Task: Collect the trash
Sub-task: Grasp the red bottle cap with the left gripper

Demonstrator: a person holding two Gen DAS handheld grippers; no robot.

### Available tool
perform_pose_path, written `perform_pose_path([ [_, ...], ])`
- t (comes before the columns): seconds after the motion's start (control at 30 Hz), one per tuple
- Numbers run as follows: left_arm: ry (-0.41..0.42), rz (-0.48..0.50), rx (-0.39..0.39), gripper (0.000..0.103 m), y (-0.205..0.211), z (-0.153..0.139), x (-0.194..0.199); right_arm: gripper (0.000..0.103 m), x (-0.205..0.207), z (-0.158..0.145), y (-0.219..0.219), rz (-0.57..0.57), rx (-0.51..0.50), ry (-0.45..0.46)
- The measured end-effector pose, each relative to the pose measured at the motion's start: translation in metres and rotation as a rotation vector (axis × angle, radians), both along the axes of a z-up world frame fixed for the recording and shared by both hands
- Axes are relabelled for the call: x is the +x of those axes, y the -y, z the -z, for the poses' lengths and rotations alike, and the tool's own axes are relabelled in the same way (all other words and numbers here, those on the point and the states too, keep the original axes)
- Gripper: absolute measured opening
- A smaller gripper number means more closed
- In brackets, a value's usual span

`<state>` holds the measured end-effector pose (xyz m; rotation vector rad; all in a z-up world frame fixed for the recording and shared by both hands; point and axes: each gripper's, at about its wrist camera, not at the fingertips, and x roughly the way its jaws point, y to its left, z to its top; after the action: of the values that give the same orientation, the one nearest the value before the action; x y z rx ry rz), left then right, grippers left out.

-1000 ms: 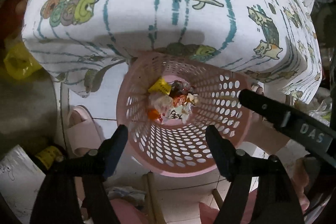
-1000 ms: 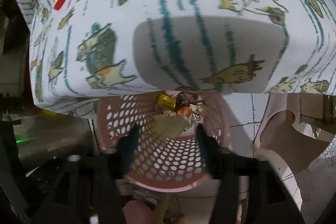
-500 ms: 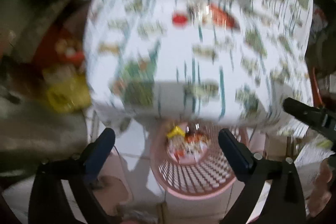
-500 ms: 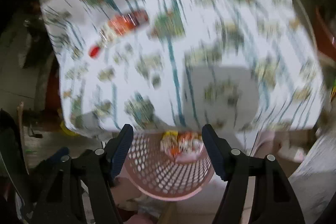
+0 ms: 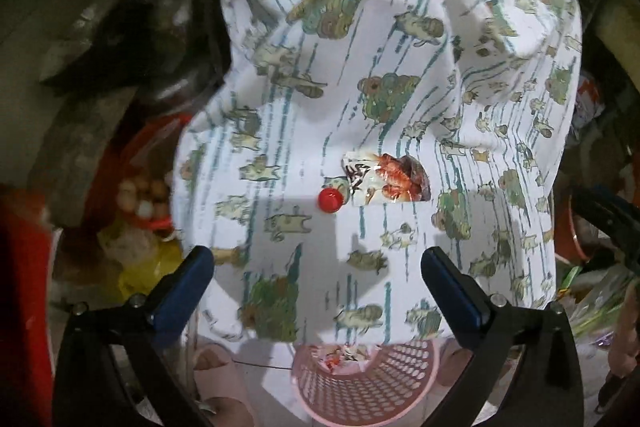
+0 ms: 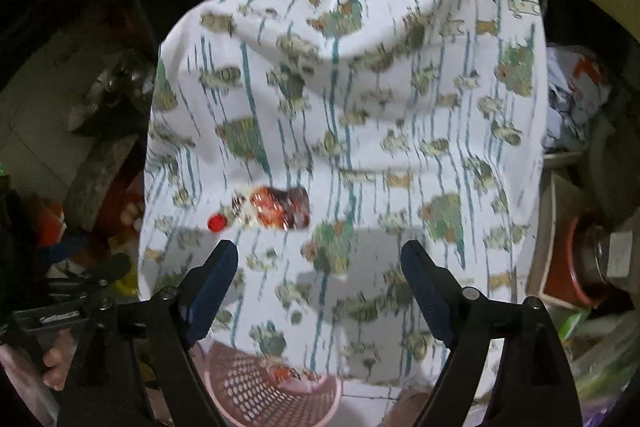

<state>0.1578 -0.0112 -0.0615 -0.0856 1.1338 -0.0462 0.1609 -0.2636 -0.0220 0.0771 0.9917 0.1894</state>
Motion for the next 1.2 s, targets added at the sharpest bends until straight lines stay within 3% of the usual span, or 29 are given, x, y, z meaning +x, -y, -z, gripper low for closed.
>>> perform_pose_path([
  [0.07,-0.054,0.000,-0.029,0.103,-0.001,0.015,0.018,0.085,0.012,0.005,-0.005,-0.007,-0.007,-0.008],
  [0.17,-0.115,0.027,-0.006,0.100,0.004,0.042,0.046,0.085,0.031,0.023,-0.012,-0.018,-0.042,-0.032],
  [0.27,-0.166,0.080,0.051,0.084,0.013,0.069,0.066,0.085,0.048,0.043,-0.018,-0.050,-0.054,-0.072],
  [0.5,-0.275,0.101,0.022,0.065,0.017,0.114,0.100,0.085,0.083,0.069,-0.027,-0.098,-0.124,-0.089],
  [0.63,-0.321,0.121,0.015,0.053,0.022,0.129,0.105,0.085,0.104,0.073,-0.027,-0.088,-0.106,-0.093],
  [0.7,-0.302,0.134,0.044,0.047,0.026,0.128,0.105,0.085,0.113,0.077,-0.026,-0.075,-0.088,-0.101],
  [0.77,-0.288,0.135,0.059,0.026,0.027,0.128,0.105,0.085,0.119,0.082,-0.025,-0.059,-0.066,-0.101],
  [0.97,-0.280,0.118,0.041,0.027,0.020,0.115,0.097,0.085,0.129,0.096,-0.031,-0.063,-0.017,-0.147],
  [1.07,-0.184,0.096,0.057,0.027,0.012,0.082,0.092,0.084,0.131,0.100,-0.047,-0.129,-0.001,-0.158],
  [1.2,-0.074,0.036,0.026,0.027,-0.008,0.043,0.082,0.069,0.136,0.116,-0.074,-0.199,0.020,-0.174],
])
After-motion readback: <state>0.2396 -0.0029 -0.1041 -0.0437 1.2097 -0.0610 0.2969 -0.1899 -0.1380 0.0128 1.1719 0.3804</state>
